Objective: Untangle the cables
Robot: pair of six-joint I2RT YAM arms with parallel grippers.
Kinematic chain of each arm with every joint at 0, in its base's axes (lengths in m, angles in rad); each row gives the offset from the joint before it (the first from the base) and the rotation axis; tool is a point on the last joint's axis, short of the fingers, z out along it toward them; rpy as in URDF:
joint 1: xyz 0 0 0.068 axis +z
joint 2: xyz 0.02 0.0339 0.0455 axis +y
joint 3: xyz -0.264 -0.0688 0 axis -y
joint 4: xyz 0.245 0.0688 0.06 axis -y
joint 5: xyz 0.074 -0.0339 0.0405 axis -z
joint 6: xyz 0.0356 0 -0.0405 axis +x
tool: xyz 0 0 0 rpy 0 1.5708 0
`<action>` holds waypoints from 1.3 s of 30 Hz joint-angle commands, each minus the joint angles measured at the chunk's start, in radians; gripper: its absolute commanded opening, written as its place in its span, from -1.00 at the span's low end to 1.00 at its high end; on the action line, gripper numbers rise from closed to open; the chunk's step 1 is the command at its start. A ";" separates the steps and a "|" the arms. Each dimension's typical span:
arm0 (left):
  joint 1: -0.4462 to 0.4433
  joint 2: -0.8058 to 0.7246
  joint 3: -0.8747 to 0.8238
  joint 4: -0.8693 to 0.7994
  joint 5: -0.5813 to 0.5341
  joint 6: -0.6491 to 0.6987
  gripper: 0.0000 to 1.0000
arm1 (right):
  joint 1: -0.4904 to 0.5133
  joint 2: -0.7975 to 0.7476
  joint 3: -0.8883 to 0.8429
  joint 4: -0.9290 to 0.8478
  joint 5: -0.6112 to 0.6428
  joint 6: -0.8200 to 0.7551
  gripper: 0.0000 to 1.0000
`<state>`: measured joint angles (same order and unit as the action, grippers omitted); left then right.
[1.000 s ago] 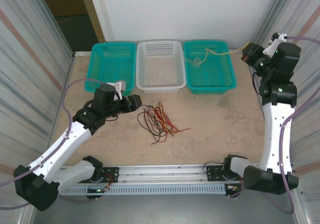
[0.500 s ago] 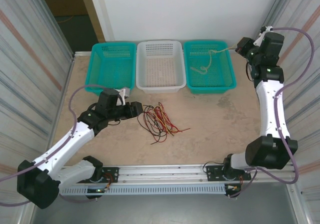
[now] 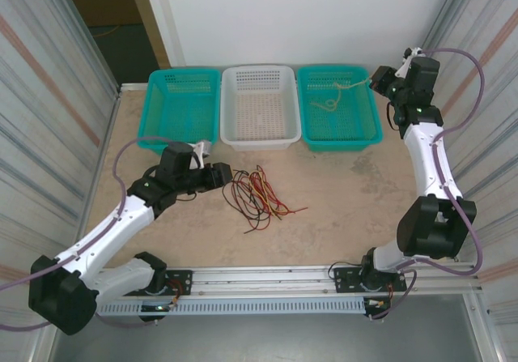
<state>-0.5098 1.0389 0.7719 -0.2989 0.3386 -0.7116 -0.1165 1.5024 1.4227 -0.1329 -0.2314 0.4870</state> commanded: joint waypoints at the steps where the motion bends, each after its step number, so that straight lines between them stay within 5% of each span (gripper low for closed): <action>1: 0.005 0.010 -0.008 0.026 0.020 -0.009 -0.10 | 0.011 0.028 0.015 0.046 -0.001 -0.028 -1.00; 18: 0.005 0.036 -0.013 0.059 0.017 -0.029 -0.11 | 0.022 0.081 0.067 0.061 -0.021 -0.052 -0.98; 21: 0.005 0.039 -0.018 0.068 0.015 -0.037 -0.08 | 0.022 0.059 0.008 0.031 0.014 -0.067 -0.86; 26: 0.005 0.042 -0.032 0.084 0.014 -0.056 0.09 | 0.022 -0.042 -0.150 -0.019 0.066 -0.079 -0.38; 39: 0.004 0.066 -0.054 0.119 0.007 -0.095 0.12 | 0.057 -0.178 -0.261 -0.229 0.134 -0.083 -0.11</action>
<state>-0.5098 1.1080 0.7254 -0.2039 0.3477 -0.7921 -0.0898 1.3960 1.1515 -0.2913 -0.1207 0.4099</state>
